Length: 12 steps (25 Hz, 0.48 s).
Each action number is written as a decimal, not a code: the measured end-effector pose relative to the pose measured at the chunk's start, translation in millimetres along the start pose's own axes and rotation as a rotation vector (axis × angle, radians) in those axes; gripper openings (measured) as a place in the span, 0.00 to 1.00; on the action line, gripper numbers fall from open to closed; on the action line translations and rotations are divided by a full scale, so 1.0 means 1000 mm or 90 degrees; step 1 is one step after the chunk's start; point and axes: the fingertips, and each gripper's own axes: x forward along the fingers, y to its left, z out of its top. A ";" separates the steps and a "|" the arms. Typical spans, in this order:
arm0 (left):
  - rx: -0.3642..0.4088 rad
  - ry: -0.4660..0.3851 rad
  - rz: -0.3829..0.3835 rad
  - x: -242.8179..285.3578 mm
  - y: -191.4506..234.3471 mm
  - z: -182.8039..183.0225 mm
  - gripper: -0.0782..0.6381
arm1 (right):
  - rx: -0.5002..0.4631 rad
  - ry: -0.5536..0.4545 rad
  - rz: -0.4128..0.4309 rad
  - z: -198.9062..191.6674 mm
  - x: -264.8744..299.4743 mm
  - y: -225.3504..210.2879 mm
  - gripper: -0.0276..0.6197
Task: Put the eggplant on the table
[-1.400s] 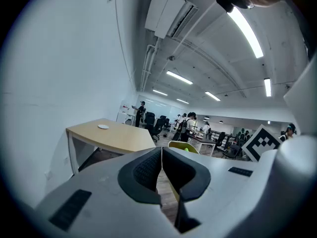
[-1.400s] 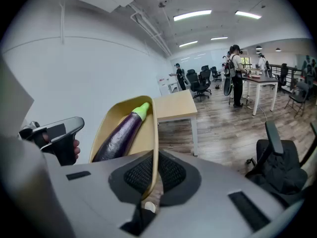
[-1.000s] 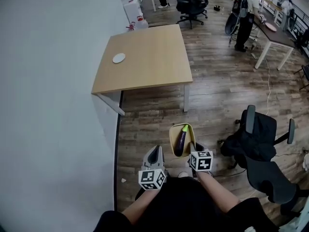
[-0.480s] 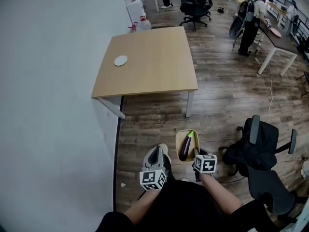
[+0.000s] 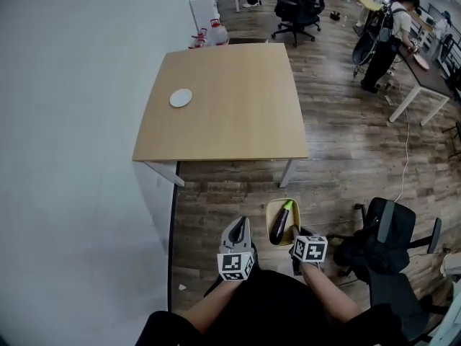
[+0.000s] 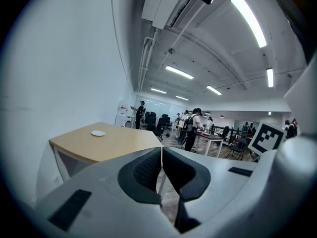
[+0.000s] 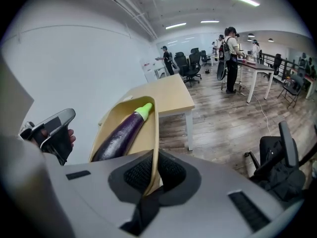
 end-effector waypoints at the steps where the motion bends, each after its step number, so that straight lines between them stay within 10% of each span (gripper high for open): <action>1: 0.009 -0.001 -0.005 0.010 0.008 0.005 0.13 | 0.004 0.000 -0.001 0.011 0.007 0.003 0.15; 12: -0.034 -0.015 0.012 0.105 0.137 0.057 0.13 | 0.023 -0.007 -0.018 0.123 0.079 0.037 0.15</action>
